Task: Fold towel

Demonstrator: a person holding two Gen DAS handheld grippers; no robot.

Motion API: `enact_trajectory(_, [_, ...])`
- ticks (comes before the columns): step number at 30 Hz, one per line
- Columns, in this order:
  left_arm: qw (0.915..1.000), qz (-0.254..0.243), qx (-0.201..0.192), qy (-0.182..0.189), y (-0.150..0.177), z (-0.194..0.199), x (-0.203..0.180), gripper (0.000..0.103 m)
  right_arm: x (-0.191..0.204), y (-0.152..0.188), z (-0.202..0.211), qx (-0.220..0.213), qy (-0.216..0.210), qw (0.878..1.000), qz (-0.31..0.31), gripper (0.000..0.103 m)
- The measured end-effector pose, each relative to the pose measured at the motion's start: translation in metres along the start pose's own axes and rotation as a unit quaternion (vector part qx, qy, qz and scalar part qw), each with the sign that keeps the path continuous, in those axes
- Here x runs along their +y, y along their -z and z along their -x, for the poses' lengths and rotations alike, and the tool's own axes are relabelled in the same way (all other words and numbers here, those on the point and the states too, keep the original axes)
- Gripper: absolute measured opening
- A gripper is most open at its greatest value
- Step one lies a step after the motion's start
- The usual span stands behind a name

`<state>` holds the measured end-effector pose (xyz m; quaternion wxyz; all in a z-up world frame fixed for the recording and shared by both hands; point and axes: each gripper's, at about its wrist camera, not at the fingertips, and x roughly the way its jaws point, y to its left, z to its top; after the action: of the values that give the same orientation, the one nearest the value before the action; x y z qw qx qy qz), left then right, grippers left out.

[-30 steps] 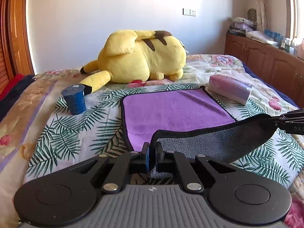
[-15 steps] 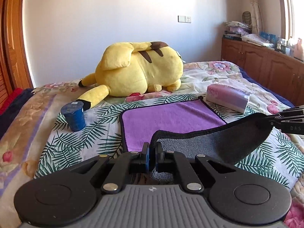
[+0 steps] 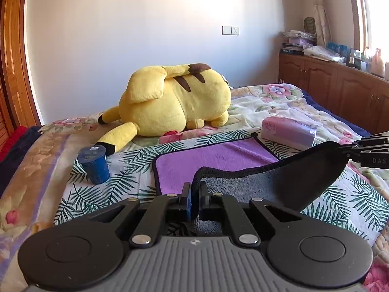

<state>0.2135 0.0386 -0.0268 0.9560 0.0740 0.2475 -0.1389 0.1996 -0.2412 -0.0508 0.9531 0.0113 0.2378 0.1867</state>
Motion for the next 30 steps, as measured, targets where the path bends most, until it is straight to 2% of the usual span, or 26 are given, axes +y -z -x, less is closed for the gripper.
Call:
enact_trajectory(12, [0.9996,-0.027,0.002,0.01,-0.012,-0.013,-0.002,0.0,-0.006,-0.003,-0.015,0.0,0.012,1.0,0.019,0.004])
enact_trajectory(30, [0.9996,-0.029,0.001,0.0,-0.027,-0.031,0.011,0.0,-0.014,-0.02,-0.032,-0.013,0.021,0.999,0.038,0.004])
